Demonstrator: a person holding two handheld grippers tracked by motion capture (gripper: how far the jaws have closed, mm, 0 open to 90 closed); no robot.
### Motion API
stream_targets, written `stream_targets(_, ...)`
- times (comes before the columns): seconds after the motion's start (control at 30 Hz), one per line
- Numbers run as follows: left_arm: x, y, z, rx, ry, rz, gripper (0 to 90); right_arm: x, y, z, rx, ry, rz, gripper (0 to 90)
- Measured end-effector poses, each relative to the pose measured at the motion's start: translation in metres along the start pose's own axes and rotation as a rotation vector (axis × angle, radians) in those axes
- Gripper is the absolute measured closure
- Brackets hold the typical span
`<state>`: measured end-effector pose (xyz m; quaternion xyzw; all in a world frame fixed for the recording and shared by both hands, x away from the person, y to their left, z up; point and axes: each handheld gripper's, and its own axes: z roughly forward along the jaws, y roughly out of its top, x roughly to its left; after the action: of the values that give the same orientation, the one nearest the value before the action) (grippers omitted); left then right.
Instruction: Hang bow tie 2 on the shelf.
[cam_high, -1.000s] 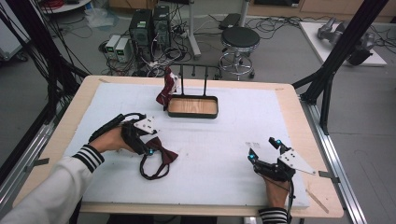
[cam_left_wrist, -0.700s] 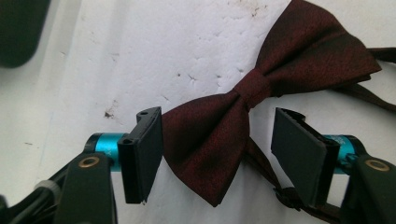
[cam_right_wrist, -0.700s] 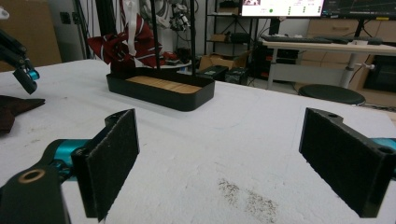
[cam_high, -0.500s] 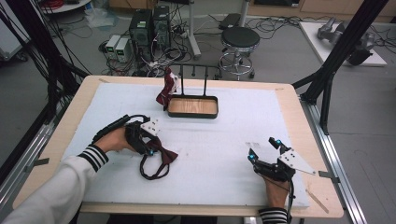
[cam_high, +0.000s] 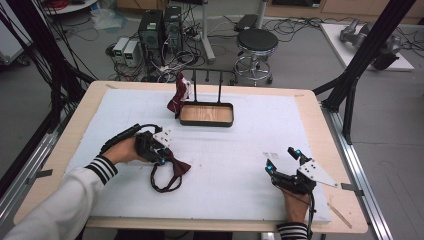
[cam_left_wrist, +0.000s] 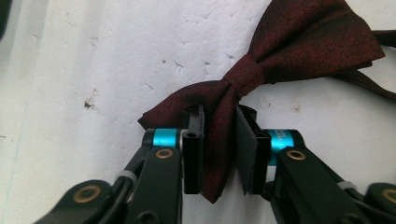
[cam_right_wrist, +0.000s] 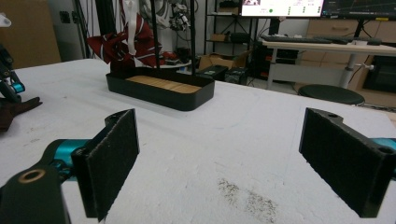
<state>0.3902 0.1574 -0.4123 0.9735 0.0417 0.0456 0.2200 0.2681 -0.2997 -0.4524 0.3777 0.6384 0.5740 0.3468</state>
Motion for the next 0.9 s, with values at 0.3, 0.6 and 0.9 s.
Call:
stream_targets(0.3, -0.001, 0.001, -0.002, -0.013, 0.000, -0.050, 83.3, 0.000, 0.000, 0.000, -0.001, -0.002, -0.003, 11.3)
stream_targets(0.6, 0.002, -0.004, -0.009, -0.085, 0.020, -0.123, 83.1, 0.000, 0.000, 0.000, -0.002, -0.001, 0.000, 11.4)
stream_targets(0.9, 0.000, 0.002, -0.023, -0.204, 0.086, -0.266, 83.1, -0.001, 0.000, 0.000, -0.001, -0.001, -0.004, 11.3)
